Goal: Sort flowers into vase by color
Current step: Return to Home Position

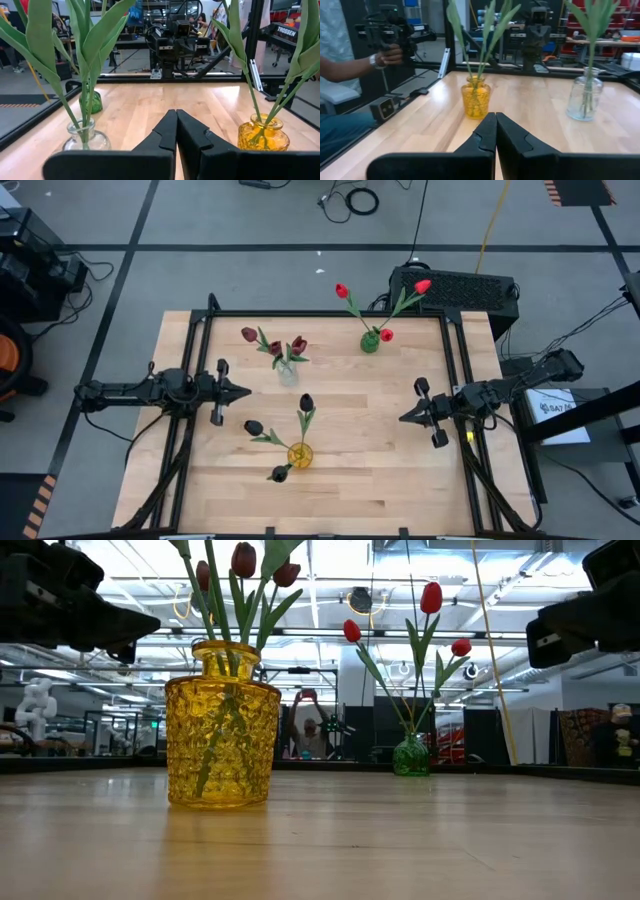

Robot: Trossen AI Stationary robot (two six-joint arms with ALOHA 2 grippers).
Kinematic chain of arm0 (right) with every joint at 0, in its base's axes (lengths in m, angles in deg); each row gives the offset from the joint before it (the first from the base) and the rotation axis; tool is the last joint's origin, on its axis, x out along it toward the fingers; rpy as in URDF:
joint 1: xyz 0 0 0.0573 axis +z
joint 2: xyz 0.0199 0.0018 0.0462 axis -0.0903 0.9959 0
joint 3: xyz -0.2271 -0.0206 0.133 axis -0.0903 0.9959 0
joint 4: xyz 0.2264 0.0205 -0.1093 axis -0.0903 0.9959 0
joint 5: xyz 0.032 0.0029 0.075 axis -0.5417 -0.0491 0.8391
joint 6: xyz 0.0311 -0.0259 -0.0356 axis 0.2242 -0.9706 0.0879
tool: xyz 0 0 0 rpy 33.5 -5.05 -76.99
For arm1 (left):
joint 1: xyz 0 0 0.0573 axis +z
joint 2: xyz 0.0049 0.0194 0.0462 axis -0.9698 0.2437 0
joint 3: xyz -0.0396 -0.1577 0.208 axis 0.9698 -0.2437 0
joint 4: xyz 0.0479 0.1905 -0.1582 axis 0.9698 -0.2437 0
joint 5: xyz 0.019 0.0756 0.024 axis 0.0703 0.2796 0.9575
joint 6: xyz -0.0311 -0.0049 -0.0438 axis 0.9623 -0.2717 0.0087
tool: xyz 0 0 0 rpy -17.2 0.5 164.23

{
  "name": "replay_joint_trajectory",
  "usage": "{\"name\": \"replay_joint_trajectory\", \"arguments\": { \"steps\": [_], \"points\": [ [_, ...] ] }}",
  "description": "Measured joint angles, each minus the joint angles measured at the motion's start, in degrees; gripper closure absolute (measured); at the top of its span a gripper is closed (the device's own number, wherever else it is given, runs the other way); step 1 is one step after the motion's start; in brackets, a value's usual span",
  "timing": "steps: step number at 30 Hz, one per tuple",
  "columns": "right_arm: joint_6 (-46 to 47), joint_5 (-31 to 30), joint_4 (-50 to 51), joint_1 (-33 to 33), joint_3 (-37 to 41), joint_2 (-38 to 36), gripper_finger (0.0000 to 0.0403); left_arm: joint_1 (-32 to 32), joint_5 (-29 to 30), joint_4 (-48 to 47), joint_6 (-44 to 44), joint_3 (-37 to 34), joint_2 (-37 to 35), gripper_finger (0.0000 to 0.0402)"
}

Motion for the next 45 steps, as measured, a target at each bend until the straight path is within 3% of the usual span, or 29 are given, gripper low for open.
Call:
{"name": "replay_joint_trajectory", "arguments": {
  "steps": [5,17,24,30,45],
  "points": [
    [0.5,3.3,3.9,-2.7,0.0,-3.7,0.0403,0.0,0.2,0.5,0.0,0.0,0.0,0.0384],
    [1.2,4.3,12.8,-5.5,0.0,-16.5,0.0403,0.0,0.2,0.6,0.0,0.0,0.0,0.0381],
    [-0.9,4.5,12.8,-9.3,0.0,-16.7,0.0403,0.0,0.2,0.7,0.0,0.0,0.0,0.0381],
    [-0.2,9.0,13.0,-13.2,0.0,-16.7,0.0403,0.0,0.3,0.7,0.0,0.0,0.0,0.0381],
    [0.2,8.5,13.0,-15.4,0.0,-16.6,0.0403,0.0,0.3,0.7,0.0,0.0,0.0,0.0381]
  ]
}}
